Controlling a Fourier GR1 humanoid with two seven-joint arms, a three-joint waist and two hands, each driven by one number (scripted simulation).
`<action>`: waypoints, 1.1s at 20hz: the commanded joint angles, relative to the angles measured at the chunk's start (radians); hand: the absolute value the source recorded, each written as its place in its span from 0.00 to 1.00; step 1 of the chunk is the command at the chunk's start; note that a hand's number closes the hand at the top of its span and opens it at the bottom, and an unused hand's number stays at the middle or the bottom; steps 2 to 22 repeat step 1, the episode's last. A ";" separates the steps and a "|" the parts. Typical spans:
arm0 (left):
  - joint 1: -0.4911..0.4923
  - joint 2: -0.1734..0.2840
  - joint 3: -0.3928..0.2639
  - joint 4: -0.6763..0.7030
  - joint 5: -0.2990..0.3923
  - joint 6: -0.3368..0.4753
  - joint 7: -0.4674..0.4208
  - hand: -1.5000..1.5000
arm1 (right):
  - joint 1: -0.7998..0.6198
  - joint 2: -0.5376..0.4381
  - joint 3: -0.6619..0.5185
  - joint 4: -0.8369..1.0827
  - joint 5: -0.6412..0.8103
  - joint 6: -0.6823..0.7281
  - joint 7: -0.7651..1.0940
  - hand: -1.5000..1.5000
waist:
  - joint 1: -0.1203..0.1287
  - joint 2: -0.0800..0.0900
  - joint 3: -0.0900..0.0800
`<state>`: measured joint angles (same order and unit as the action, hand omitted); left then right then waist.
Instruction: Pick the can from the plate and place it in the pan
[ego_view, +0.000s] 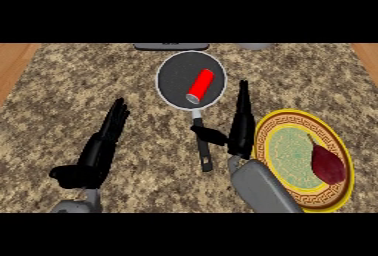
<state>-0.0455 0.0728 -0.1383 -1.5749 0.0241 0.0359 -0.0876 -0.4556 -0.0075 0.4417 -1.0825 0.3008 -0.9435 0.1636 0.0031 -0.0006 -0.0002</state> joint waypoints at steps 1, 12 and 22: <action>0.032 -0.010 0.006 -0.001 -0.006 0.002 -0.029 0.50 | -0.049 -0.022 -0.004 -0.014 0.150 0.003 0.170 0.00 | -0.003 -0.002 -0.001; 0.032 -0.010 0.006 -0.001 -0.006 0.002 -0.029 0.50 | -0.049 -0.022 -0.004 -0.014 0.150 0.003 0.170 0.00 | -0.003 -0.002 -0.001; 0.032 -0.010 0.006 -0.001 -0.006 0.002 -0.029 0.50 | -0.049 -0.022 -0.004 -0.014 0.150 0.003 0.170 0.00 | -0.003 -0.002 -0.001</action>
